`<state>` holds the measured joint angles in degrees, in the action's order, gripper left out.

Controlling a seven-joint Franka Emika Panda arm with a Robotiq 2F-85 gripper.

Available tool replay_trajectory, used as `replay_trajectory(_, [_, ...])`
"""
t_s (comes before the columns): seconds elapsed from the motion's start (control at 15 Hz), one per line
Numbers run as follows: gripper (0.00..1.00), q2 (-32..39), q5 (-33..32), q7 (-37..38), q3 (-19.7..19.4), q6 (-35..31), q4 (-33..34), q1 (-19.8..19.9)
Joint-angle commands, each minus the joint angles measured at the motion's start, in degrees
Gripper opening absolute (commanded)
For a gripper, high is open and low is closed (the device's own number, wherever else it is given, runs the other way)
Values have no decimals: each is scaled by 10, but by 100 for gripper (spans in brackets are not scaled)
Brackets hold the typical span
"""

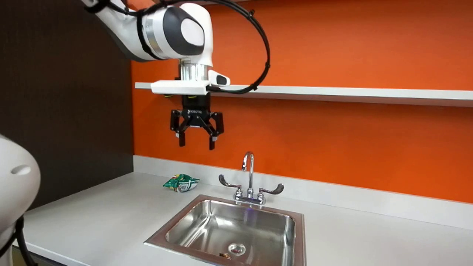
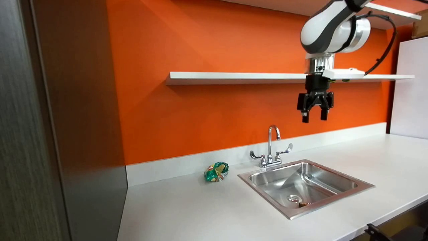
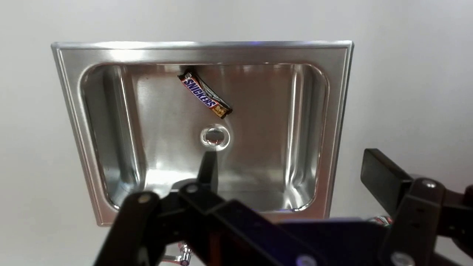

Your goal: Shift the snickers bar to the counter on the left

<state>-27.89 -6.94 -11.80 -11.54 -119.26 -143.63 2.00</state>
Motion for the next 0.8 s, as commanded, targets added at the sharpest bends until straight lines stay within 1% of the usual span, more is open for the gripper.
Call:
replay_trajectory(0.0, [100, 67, -11, -22, -5, -61, -1, 24])
replay_trajectory(0.47, [100, 198, -8, -32, -18, -185, -3, 51])
replay_trajectory(0.73, [100, 270, -4, -32, -18, -250, 5, 64])
